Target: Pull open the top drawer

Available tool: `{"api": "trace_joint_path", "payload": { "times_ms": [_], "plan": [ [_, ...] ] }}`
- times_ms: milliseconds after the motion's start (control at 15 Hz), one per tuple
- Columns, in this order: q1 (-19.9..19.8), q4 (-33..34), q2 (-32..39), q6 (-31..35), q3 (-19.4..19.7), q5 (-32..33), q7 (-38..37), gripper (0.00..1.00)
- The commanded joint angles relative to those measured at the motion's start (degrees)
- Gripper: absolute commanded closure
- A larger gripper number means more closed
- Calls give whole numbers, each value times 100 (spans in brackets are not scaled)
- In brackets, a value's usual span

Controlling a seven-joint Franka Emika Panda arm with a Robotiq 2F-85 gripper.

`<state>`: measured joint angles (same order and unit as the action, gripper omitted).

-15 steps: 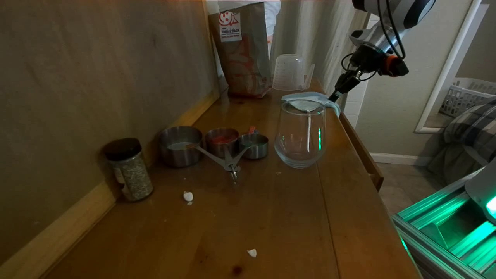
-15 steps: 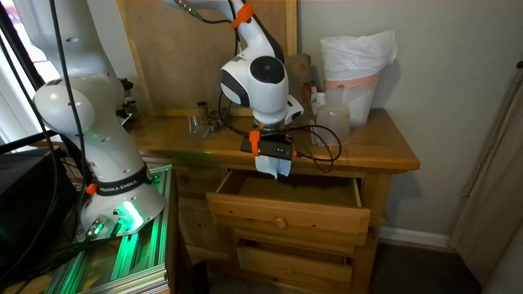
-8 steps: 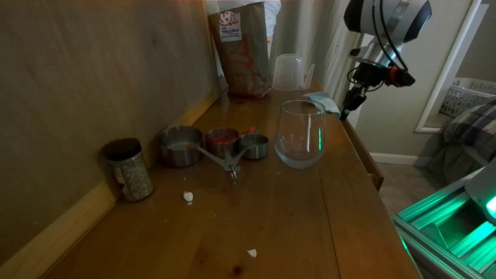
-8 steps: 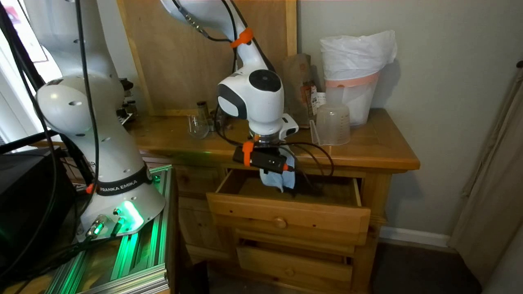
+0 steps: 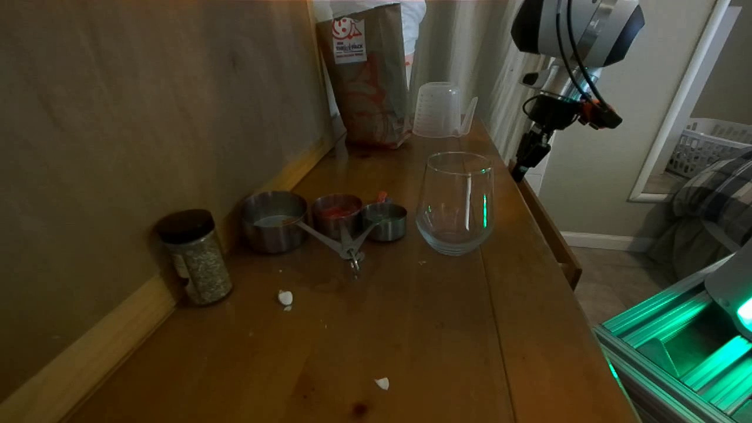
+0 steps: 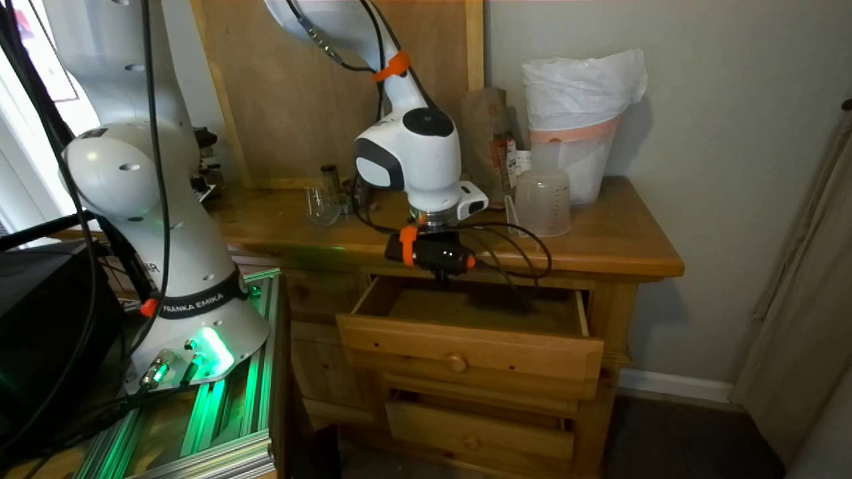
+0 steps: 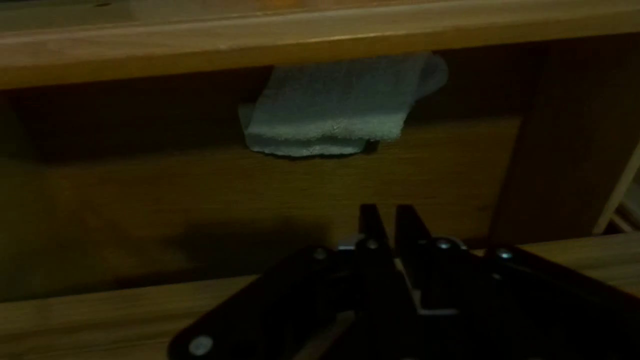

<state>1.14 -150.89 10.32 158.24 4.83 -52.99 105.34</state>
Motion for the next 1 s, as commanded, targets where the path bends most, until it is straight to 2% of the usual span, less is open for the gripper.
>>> {"api": "trace_joint_path", "payload": {
  "times_ms": [0, 267, 467, 533, 667, 733, 933],
  "plan": [
    [158, -57, -4, 418, 80, 408, -377, 53],
    [275, -114, 46, 586, 225, 1088, -857, 24],
    [393, -102, 106, 455, 444, 1849, -1350, 4],
    [415, -91, 109, 375, 502, 2024, -1486, 1],
    [287, -50, 97, 358, 360, 1724, -1216, 0],
    [289, -50, 102, 347, 361, 1731, -1229, 2],
    [287, -48, 102, 347, 360, 1730, -1229, 0]
  ]
}}
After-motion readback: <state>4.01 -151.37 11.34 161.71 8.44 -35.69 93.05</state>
